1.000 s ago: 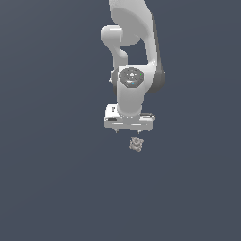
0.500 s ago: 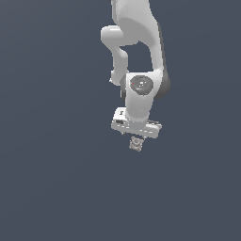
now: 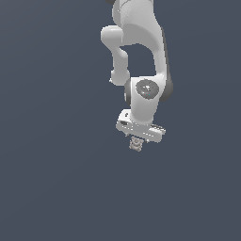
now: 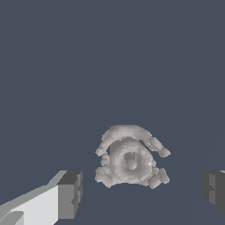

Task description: Pick up the object and move it to a goal position.

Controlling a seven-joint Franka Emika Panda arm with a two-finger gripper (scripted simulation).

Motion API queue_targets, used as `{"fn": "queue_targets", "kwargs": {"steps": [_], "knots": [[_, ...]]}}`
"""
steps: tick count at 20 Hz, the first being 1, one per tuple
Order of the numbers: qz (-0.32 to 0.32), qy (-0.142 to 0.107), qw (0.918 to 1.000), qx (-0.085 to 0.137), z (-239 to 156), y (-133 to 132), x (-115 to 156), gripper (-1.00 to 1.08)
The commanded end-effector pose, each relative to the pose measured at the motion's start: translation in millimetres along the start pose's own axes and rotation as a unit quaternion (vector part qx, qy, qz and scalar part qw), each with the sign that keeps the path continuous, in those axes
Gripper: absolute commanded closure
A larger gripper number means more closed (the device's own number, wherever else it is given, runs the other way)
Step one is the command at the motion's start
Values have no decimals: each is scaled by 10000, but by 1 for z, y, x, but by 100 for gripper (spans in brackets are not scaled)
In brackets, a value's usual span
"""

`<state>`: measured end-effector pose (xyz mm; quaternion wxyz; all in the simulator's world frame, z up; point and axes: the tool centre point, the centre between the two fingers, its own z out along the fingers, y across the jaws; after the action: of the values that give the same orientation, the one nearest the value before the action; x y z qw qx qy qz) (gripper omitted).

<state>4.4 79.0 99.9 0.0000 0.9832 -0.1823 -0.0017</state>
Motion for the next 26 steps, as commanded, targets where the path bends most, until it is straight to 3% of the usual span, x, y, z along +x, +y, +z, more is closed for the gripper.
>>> {"fn": "queue_targets", "kwargs": {"steps": [1,8,22,23,26], "knots": [[74,13,10000,3,2,-2,0,-92],[79,12,10000,2,5,-3,0,-92],[99,16,9999,3,52,-3,0,-92],[99,16,9999,3,52,-3,0,108],[99,16,9999,3,52,-3,0,108]]}}
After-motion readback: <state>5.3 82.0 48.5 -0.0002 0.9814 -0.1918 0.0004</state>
